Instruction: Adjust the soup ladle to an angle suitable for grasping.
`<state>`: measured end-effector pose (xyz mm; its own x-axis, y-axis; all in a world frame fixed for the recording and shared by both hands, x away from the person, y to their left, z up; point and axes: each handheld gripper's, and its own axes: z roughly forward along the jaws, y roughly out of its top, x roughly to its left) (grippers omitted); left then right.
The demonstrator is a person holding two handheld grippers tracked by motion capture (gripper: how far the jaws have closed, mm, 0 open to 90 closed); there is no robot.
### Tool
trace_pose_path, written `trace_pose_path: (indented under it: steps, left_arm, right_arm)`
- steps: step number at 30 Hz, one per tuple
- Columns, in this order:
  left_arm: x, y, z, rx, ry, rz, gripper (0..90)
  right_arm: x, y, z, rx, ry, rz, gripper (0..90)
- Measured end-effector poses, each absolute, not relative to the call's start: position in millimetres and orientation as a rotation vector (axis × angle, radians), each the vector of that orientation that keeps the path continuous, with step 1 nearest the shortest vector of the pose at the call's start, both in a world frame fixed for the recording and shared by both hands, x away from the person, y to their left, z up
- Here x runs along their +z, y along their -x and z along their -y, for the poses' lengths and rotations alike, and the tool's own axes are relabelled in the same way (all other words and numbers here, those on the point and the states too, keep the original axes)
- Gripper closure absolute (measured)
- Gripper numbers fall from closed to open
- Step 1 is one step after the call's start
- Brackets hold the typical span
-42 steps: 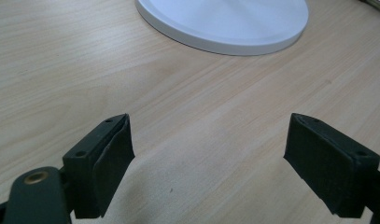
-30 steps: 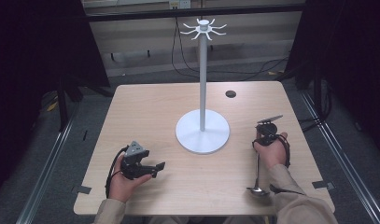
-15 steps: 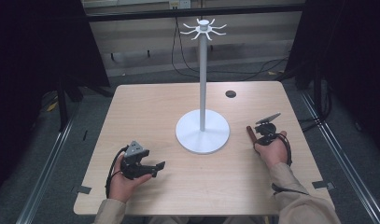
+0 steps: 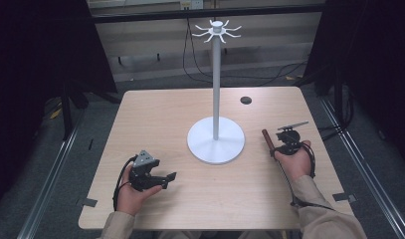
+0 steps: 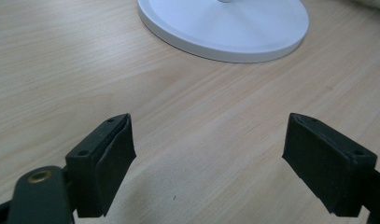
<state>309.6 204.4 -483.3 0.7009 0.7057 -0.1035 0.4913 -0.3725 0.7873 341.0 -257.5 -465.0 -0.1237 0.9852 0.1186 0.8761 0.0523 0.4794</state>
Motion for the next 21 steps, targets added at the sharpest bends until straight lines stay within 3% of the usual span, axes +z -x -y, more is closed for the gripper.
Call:
trace_pose_path:
  steps: [11,21]
  left_arm:
    - [-482.9,-308.2,-203.2,0.305,-2.049,-0.907,14.5]
    - [-482.7,-308.1,-206.0,0.317,-2.037,-0.92,14.3]
  right_arm:
    - [-418.1,-317.5,261.4,1.062,-1.701,-1.898,75.0]
    - [-402.2,-294.6,261.2,1.26,-1.516,-1.769,75.1]
